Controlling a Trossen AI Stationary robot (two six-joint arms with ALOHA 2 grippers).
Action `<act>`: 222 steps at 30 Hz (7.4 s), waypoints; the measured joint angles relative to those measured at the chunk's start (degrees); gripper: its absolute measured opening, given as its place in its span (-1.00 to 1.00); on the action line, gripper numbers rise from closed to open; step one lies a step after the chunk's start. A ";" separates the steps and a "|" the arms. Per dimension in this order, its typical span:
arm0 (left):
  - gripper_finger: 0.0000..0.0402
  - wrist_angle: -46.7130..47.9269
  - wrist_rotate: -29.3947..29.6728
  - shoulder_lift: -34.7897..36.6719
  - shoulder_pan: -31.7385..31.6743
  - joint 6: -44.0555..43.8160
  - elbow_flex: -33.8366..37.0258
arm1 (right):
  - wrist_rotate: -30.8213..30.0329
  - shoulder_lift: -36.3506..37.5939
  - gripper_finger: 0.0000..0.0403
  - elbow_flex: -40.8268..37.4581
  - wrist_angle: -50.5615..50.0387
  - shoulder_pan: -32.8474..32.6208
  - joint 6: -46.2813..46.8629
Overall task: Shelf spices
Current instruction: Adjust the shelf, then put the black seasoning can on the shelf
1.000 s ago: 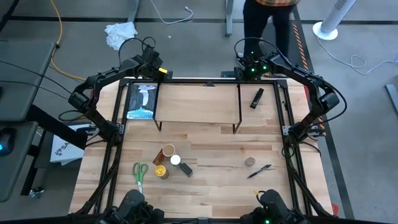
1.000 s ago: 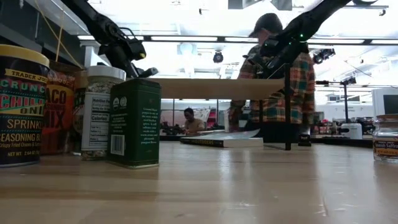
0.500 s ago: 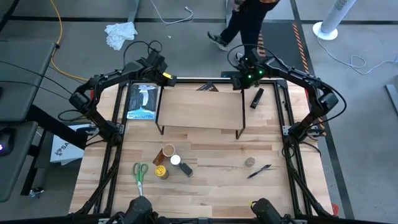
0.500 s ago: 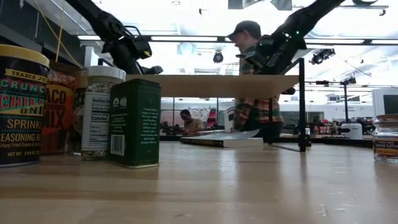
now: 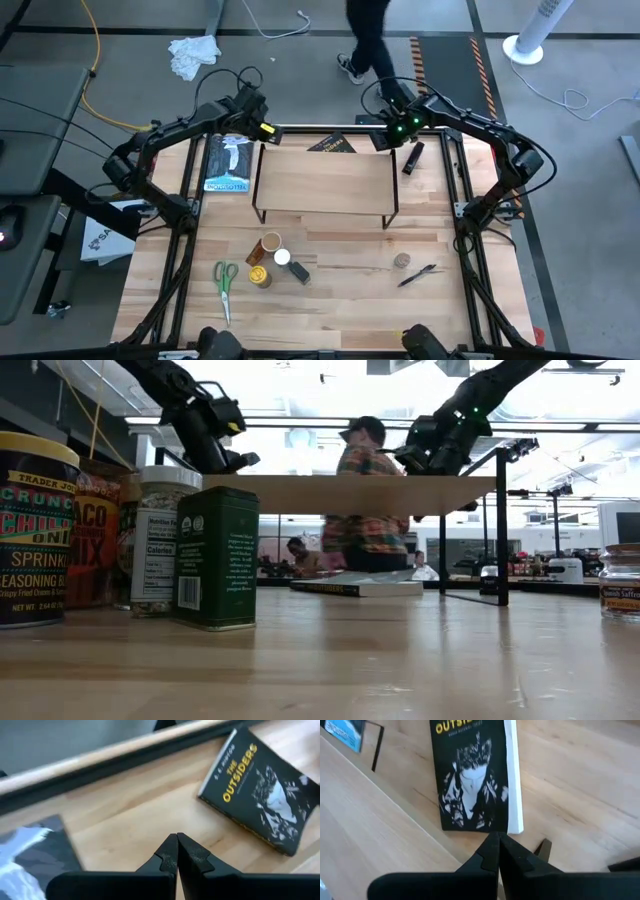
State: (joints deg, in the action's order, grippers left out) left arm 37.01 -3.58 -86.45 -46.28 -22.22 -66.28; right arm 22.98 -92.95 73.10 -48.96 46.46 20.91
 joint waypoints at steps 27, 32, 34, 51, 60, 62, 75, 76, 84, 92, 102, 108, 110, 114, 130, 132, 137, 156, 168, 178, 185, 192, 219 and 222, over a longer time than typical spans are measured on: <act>-1.00 -9.08 10.14 31.07 16.23 10.88 4.23 | -18.38 24.19 -1.00 8.57 -23.73 -35.79 4.39; -1.00 -9.12 11.64 32.48 20.75 8.92 6.41 | -28.39 23.95 -1.00 6.10 -25.84 -58.84 30.29; -1.00 -10.48 11.62 33.13 22.16 9.38 6.51 | -31.18 23.88 -1.00 1.55 -23.69 -66.96 43.24; -1.00 -15.95 5.61 37.56 24.35 14.10 6.49 | -38.54 23.15 -1.00 -32.03 -0.92 -77.63 101.92; -1.00 -15.86 6.04 37.50 24.33 12.76 6.49 | -36.59 23.30 -1.00 -39.97 14.37 -70.30 94.53; -1.00 -15.86 6.40 37.50 24.33 12.20 6.49 | -35.69 23.30 -1.00 -40.66 14.43 -70.07 94.26; -1.00 -15.31 6.98 37.50 24.33 11.87 6.49 | -32.33 23.28 -1.00 -40.45 17.24 -76.78 97.02; -1.00 -15.31 7.05 37.50 24.33 11.89 6.49 | -32.25 23.28 -1.00 -40.14 17.53 -77.54 97.42; -1.00 -15.56 6.30 37.73 24.33 14.84 6.26 | -37.80 23.26 -1.00 -32.31 8.17 -81.05 95.31; -1.00 -6.53 5.98 37.43 32.20 21.63 -1.13 | -51.48 23.26 -1.00 -12.99 -19.66 -80.96 86.75; -1.00 8.96 19.32 36.49 40.21 18.06 -1.97 | -55.65 24.33 -1.00 -2.10 -34.24 -73.40 85.90; -1.00 6.86 24.54 36.51 41.38 14.35 -1.97 | -39.23 22.97 -1.00 -7.83 -7.43 -69.36 59.83; -1.00 5.45 26.03 36.54 41.59 14.36 -1.97 | -39.32 22.21 -1.00 -8.49 -6.58 -69.33 58.64; -1.00 4.75 27.93 36.51 41.59 12.78 -1.97 | -42.27 21.27 -1.00 -10.31 -8.82 -67.98 58.04; -1.00 5.25 29.13 36.51 42.86 10.15 -1.97 | -40.42 22.08 -1.00 -11.17 -5.84 -62.05 46.49; -1.00 5.77 26.80 36.58 43.87 8.87 -1.96 | -38.28 22.36 -1.00 -10.71 -3.11 -63.44 44.86; -1.00 8.37 20.53 36.33 50.21 3.82 -1.95 | -36.83 22.76 -1.00 -9.20 1.04 -70.77 43.03; -1.00 13.52 31.06 32.79 76.85 -6.63 -1.90 | -49.50 22.08 -1.00 -9.20 -7.53 -80.54 66.97; -1.00 13.47 32.89 27.25 75.39 -16.46 -1.90 | -52.46 22.08 -1.00 -9.20 -6.12 -80.00 52.50; -0.86 12.96 35.15 21.70 74.52 -22.20 -1.90 | -53.44 22.08 -1.00 -9.20 -2.07 -79.93 43.44; -0.42 7.37 18.53 16.02 68.98 -16.41 -1.95 | -53.35 22.08 -0.87 -9.20 4.30 -79.93 33.03; 0.09 -4.34 2.33 7.79 60.29 6.05 -2.40 | -53.14 22.08 -0.26 -9.20 12.40 -79.63 23.01; 0.47 7.53 1.36 -18.27 66.17 35.65 -14.62 | -49.91 22.08 0.45 -9.20 7.52 -78.68 31.65; 0.47 7.74 2.94 -19.95 66.34 34.21 -14.65 | -49.89 22.08 0.45 -9.20 7.45 -78.68 31.64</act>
State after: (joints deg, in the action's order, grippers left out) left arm 44.75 -0.65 -106.40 20.05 11.99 -80.93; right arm -26.92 -70.87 63.90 -41.51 -32.23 52.55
